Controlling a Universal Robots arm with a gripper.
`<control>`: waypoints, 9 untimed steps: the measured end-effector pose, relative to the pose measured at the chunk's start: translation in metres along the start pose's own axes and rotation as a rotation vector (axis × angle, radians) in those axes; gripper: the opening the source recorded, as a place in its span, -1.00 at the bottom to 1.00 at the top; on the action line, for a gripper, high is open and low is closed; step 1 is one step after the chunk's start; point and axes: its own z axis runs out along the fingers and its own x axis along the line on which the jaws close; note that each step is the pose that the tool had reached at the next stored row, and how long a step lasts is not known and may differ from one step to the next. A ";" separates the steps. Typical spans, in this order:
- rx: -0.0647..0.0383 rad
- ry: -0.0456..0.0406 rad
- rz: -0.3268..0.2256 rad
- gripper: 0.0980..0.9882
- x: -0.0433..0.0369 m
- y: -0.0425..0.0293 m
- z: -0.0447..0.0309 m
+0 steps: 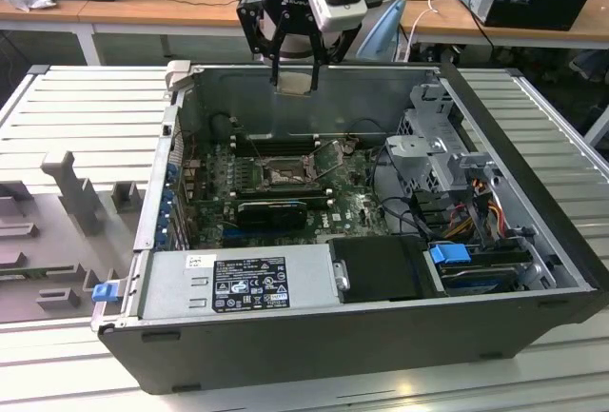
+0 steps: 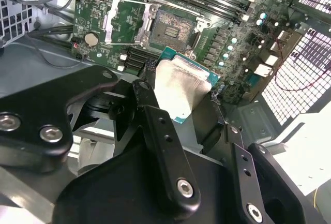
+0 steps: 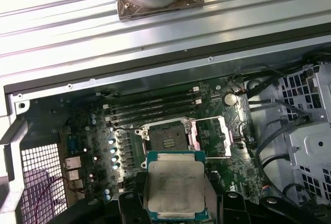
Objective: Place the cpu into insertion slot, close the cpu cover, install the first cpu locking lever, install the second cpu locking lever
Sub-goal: 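Place the cpu into insertion slot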
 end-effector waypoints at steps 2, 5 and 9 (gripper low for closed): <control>0.000 -0.0008 0.009 -0.03 0.0000 0.0000 0.0001; 0.000 -0.0018 0.020 -0.03 0.0000 0.0000 0.0002; -0.001 -0.0030 0.033 -0.03 0.0000 0.0000 0.0003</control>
